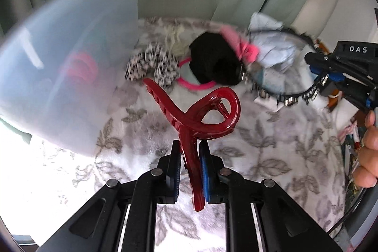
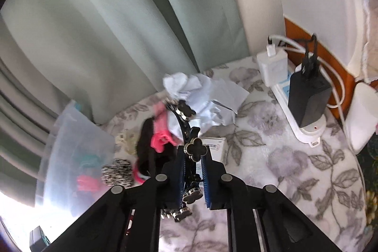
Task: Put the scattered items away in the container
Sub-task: 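Grasp the red claw clip with the left gripper while the right grasps the black studded headband, then lift the red claw clip with the left gripper while the right carries the headband to the container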
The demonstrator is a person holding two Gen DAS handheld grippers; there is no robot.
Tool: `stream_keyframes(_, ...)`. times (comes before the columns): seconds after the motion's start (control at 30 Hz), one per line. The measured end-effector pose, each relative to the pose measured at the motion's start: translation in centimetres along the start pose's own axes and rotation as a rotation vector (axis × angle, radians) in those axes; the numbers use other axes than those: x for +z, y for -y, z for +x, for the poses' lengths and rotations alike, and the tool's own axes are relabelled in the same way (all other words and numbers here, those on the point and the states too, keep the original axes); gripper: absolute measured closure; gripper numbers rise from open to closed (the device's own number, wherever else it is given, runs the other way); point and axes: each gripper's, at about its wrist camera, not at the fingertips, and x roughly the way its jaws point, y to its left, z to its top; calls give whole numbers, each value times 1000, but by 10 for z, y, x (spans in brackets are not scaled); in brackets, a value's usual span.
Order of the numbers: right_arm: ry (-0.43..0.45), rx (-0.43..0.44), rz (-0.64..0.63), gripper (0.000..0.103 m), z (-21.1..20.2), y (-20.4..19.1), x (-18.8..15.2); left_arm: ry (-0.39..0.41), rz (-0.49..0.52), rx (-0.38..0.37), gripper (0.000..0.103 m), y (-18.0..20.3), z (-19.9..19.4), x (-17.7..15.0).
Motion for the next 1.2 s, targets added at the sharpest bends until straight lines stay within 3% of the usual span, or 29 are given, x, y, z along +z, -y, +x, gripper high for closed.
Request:
stream_keyframes(0.57,189,81,-103,93,-124,-65,-1,257,-25,-28,88,-12,-123,7)
stream_keyframes(0.9,295,181,-264,93,-185,-140,-9,419,-131,-7,88,-65,-187,10)
stream_keyframes(1.2,290,279,-394,93,-185,-216,-25,491,-250,13,88,-122,-208,4)
